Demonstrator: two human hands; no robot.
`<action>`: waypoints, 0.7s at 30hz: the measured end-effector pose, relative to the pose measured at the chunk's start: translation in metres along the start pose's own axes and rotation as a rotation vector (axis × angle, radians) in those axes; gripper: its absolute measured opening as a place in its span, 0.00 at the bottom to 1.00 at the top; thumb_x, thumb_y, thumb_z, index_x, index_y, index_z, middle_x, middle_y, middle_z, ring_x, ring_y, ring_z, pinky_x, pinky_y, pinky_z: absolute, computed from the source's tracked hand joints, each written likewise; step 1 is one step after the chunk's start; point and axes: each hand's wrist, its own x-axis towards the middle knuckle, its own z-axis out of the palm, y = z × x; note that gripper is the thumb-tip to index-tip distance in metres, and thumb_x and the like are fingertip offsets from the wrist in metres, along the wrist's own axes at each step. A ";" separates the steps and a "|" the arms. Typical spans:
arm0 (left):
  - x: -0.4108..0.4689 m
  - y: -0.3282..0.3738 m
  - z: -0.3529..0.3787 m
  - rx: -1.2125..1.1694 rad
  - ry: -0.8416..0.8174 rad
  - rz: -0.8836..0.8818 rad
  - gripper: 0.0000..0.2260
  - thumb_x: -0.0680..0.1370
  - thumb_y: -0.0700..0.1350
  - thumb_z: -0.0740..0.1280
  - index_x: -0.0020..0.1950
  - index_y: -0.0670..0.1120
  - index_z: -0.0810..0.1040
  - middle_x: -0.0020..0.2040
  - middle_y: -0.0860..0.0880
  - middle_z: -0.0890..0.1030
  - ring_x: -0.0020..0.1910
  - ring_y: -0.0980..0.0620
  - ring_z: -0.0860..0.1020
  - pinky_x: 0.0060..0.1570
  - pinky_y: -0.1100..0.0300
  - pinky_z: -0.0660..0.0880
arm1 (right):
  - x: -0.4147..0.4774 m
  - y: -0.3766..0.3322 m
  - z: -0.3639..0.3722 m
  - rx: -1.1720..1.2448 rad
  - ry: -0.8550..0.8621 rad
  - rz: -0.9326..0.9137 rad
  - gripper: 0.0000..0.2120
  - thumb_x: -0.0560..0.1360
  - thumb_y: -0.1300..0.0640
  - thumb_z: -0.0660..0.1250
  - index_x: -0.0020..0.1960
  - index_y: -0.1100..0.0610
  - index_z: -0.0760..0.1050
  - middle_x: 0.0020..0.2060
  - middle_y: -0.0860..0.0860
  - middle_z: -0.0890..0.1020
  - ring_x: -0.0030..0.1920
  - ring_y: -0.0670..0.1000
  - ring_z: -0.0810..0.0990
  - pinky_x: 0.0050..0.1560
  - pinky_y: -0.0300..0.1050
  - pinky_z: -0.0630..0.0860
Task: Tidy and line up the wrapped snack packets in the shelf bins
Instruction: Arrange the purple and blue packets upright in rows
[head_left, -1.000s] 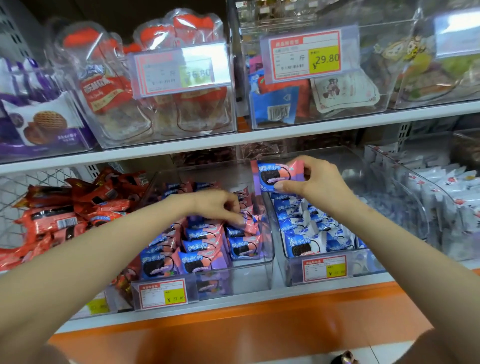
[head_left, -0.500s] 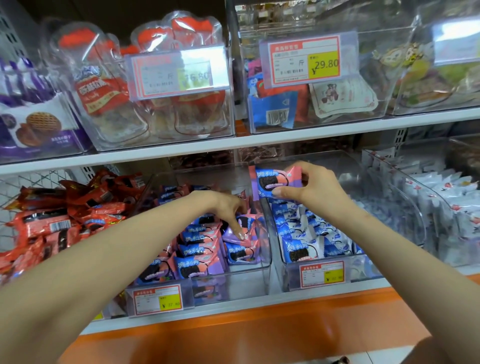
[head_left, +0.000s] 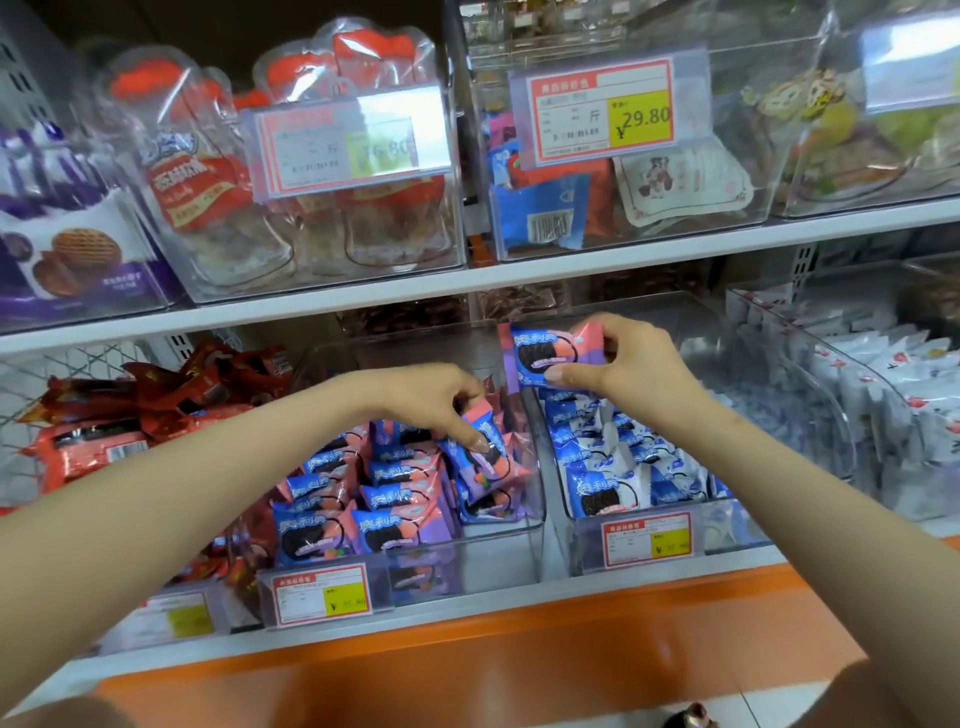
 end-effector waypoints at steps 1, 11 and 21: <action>-0.003 0.004 0.003 0.048 0.007 0.003 0.16 0.71 0.50 0.74 0.36 0.44 0.68 0.29 0.51 0.68 0.28 0.54 0.64 0.30 0.58 0.59 | 0.000 0.000 0.001 -0.003 0.000 -0.003 0.11 0.68 0.53 0.76 0.44 0.55 0.76 0.40 0.54 0.80 0.39 0.50 0.74 0.38 0.40 0.71; -0.002 0.024 0.063 0.627 -0.164 0.102 0.21 0.71 0.55 0.70 0.60 0.49 0.73 0.52 0.47 0.79 0.51 0.45 0.76 0.43 0.57 0.66 | -0.002 -0.001 0.002 -0.015 0.007 -0.013 0.11 0.68 0.53 0.76 0.44 0.55 0.76 0.39 0.52 0.80 0.39 0.50 0.75 0.38 0.40 0.71; -0.009 0.013 0.027 0.217 -0.109 -0.084 0.14 0.71 0.46 0.73 0.50 0.47 0.70 0.33 0.53 0.69 0.33 0.52 0.67 0.30 0.60 0.60 | -0.001 0.002 -0.004 0.016 0.014 -0.014 0.11 0.67 0.54 0.76 0.44 0.54 0.76 0.40 0.52 0.81 0.41 0.52 0.78 0.45 0.47 0.76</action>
